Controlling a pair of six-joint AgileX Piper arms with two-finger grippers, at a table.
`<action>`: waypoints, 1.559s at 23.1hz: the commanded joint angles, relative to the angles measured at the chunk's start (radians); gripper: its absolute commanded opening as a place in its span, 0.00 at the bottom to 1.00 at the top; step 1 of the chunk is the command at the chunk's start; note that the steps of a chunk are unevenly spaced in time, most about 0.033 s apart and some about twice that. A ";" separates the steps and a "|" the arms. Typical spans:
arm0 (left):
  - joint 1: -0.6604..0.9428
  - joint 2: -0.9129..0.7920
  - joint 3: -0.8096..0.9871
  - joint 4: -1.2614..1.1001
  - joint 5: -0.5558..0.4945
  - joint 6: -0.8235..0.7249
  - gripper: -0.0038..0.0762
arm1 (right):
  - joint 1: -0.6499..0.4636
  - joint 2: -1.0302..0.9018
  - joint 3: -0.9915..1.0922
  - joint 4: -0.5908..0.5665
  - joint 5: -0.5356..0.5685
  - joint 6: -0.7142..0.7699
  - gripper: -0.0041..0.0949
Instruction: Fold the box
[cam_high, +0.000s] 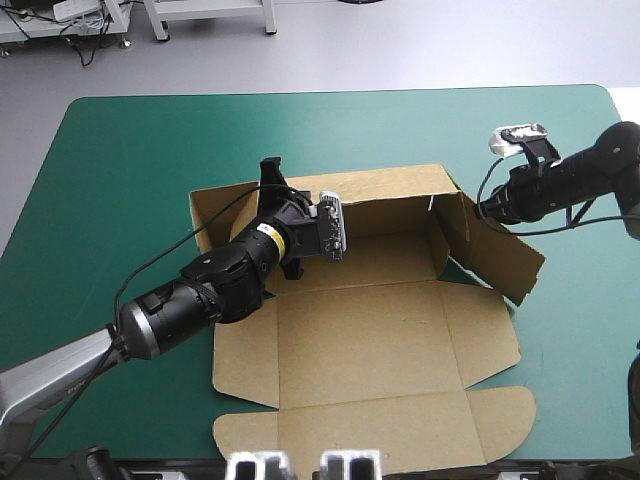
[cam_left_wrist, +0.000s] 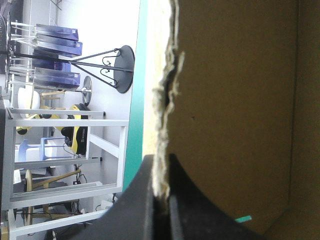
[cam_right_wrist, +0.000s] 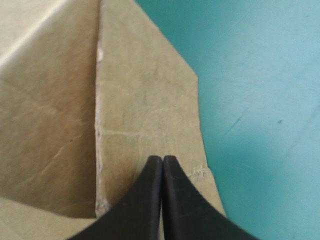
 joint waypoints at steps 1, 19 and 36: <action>-0.008 -0.034 -0.023 0.019 -0.007 -0.026 0.03 | -0.006 -0.112 0.115 0.144 0.009 -0.130 0.02; -0.008 -0.035 -0.029 0.098 -0.141 -0.347 0.03 | -0.006 -0.140 0.207 0.255 -0.273 -0.214 0.02; -0.006 -0.035 -0.016 0.121 -0.015 -0.174 0.03 | -0.006 -0.162 0.208 0.174 -0.247 -0.174 0.02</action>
